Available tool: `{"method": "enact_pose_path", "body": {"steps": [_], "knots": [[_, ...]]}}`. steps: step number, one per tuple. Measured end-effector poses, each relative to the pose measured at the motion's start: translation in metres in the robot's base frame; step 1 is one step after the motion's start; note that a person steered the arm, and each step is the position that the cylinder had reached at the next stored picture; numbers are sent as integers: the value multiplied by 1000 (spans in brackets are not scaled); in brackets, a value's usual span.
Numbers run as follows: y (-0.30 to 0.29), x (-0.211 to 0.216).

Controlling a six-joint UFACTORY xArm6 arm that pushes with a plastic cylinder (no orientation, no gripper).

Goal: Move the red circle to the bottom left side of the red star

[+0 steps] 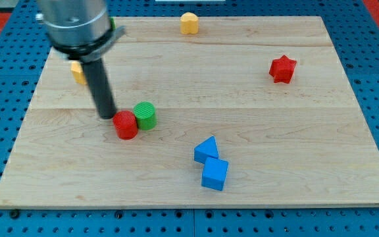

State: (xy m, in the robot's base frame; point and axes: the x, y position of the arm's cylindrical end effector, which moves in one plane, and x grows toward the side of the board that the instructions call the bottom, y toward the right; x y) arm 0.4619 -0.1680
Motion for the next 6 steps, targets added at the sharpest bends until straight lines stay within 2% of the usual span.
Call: {"method": "enact_pose_path", "body": {"steps": [1,2,3,4,5,6], "knots": [[2,64],[69,48],[50,-17],[38,-27],[-17,-51],[60,-84]]}}
